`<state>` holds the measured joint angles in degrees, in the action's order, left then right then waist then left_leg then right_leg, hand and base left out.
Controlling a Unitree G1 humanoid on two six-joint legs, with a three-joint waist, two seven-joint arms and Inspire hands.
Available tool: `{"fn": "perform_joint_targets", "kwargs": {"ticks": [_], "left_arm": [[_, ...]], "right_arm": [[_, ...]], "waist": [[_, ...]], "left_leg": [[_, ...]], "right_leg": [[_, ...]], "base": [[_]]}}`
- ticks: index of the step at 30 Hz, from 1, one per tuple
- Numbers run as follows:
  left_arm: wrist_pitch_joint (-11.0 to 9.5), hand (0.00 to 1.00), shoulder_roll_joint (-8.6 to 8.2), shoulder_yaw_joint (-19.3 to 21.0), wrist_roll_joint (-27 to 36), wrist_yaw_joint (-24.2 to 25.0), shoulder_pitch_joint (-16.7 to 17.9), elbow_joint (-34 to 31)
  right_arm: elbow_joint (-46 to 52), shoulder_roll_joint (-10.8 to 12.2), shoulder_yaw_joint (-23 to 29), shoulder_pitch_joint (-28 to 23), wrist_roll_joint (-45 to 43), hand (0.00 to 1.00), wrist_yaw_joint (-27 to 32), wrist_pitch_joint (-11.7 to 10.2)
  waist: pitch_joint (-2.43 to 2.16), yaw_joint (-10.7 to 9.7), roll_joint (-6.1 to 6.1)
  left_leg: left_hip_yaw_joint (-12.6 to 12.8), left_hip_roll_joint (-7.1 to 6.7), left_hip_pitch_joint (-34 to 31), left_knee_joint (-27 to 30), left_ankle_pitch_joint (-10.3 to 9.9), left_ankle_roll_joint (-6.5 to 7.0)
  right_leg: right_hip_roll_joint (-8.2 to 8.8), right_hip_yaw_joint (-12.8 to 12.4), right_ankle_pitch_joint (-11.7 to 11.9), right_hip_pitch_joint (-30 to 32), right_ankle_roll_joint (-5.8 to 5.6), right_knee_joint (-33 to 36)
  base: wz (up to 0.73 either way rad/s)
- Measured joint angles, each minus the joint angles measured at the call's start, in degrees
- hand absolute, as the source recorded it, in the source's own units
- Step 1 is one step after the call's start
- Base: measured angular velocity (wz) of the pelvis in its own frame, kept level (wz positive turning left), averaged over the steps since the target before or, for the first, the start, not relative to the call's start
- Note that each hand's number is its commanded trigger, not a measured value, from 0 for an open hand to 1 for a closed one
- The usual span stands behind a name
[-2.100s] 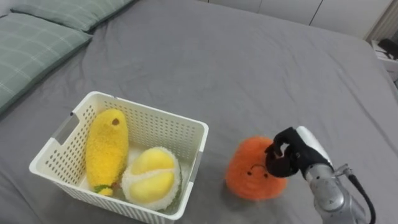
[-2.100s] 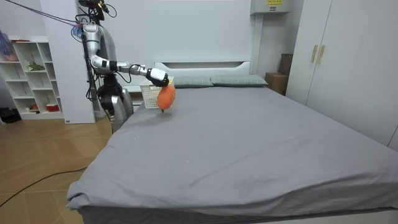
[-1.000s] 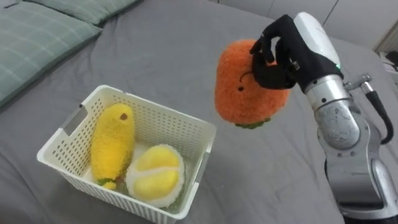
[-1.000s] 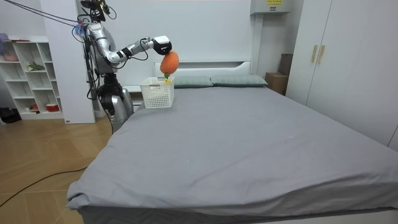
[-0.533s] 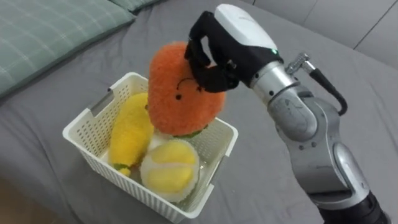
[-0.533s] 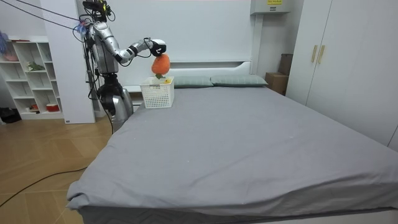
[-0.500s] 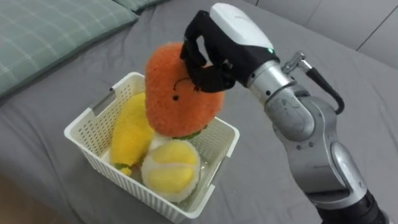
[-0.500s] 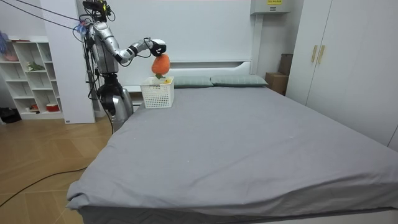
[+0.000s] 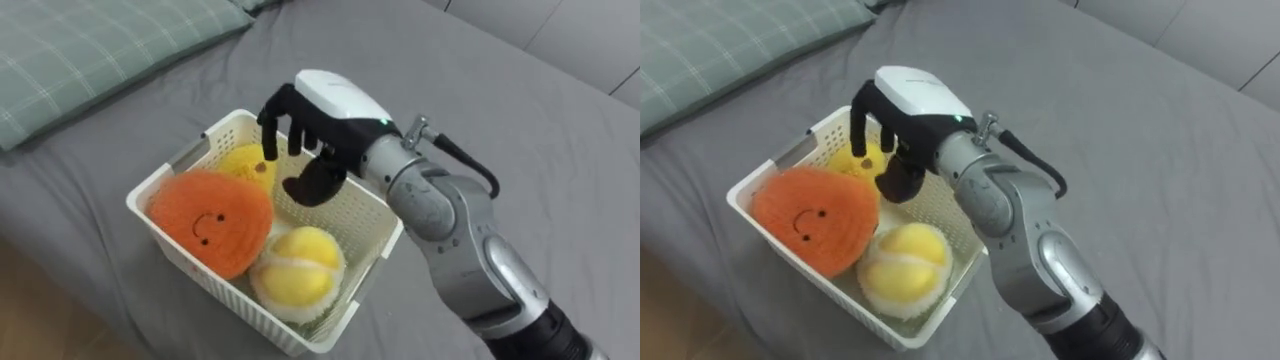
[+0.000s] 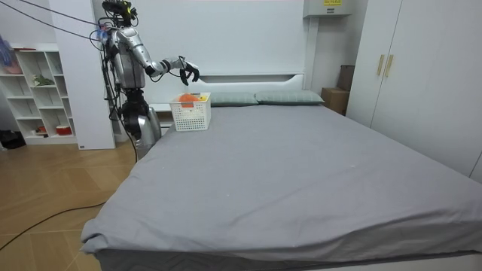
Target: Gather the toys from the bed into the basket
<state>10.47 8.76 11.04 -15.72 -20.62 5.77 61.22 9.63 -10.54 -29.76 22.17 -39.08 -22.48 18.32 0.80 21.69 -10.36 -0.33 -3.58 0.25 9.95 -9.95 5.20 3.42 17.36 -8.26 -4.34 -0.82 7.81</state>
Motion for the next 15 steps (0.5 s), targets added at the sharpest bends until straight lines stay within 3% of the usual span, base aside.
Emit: {"fn": "perform_joint_targets", "kwargs": {"ticks": [5, 11, 15], "left_arm": [[0.01, 0.0, 0.02, 0.01, -0.04, 0.0, 0.13, -0.29], [-0.05, 0.0, 0.04, 1.21, 0.32, -0.95, 0.36, 0.14], [-0.12, 0.0, -0.13, 1.82, 0.39, -1.67, 0.88, 0.97]], "right_arm": [[0.13, -0.81, 0.9, -2.36, 0.09, 0.0, -0.35, -0.08], [0.57, -1.68, 6.03, -6.15, 0.79, 0.0, 0.13, -0.43], [1.77, -2.01, 11.12, -9.54, 1.48, 0.0, 3.09, -2.26]], "waist": [[0.41, -1.46, 0.6], [0.48, -3.48, 1.33], [0.35, -5.74, 2.29]], "left_leg": [[0.05, -0.05, -0.18, 0.03, 0.01, 0.04], [0.32, -0.04, -0.44, 0.01, 0.02, 0.04], [0.78, 0.0, -0.08, -0.14, 0.03, 0.06]], "right_leg": [[0.0, -0.14, 0.04, 0.04, -0.04, 0.06], [-0.19, -1.7, 0.04, 0.57, -0.05, -0.01], [-0.2, -3.07, 0.07, 0.48, -0.08, -0.04]], "base": [[0.0], [-0.01], [-0.04]]}}
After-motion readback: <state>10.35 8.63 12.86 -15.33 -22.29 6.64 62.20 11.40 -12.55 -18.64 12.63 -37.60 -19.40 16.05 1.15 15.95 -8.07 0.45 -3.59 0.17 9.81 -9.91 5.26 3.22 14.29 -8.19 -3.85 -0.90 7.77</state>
